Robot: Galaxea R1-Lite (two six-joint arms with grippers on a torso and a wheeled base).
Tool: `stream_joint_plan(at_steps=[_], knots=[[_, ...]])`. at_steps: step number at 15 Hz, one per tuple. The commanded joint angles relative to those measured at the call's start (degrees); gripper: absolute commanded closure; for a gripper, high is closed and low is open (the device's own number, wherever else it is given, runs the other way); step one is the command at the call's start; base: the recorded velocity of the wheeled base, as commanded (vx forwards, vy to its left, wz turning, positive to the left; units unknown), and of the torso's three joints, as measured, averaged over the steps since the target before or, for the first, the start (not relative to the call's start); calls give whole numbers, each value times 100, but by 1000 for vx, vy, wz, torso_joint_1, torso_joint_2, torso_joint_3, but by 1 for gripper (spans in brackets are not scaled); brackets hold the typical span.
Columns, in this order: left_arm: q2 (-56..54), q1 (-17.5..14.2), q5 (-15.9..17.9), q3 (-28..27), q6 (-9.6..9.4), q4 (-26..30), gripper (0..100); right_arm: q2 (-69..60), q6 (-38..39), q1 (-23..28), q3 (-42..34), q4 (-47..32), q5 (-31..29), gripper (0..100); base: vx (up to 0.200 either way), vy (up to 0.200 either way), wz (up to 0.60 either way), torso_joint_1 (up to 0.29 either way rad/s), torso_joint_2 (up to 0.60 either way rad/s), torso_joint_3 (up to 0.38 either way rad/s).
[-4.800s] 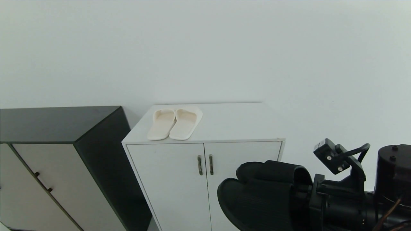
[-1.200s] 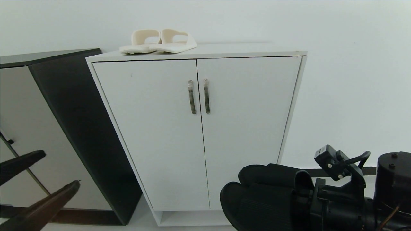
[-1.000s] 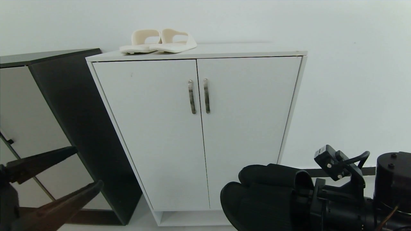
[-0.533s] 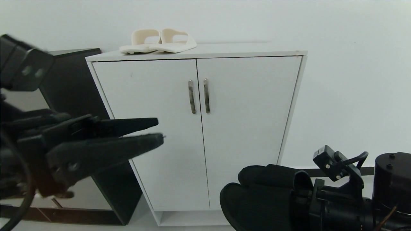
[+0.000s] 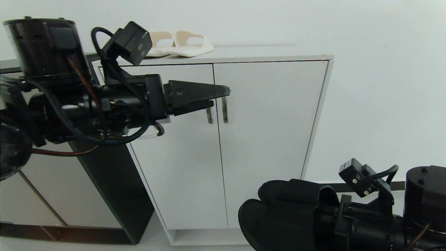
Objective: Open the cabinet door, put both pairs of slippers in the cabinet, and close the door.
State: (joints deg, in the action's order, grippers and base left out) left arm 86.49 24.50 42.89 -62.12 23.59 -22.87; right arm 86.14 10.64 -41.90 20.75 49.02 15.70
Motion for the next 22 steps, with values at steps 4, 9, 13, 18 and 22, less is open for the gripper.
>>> stream_joint_plan(at_steps=[4,9,13,18,22], knots=[[975,-7,-650,-590,-329,11,0,96,-10,-2,8,11,3,100,0,0,0,0,0,0],[1309,-165,-949,-828,-566,19,0,122,-10,-2,8,11,12,100,0,0,0,0,0,0],[1529,-253,-966,-1100,-566,19,0,114,-10,-2,8,11,3,100,0,0,0,0,0,0],[1959,-323,-1098,-1469,-566,19,0,122,-10,-2,-1,11,3,100,0,0,0,0,0,0],[2126,-332,-1133,-1636,-566,19,0,131,-10,-2,-1,11,12,100,0,0,0,0,0,0]])
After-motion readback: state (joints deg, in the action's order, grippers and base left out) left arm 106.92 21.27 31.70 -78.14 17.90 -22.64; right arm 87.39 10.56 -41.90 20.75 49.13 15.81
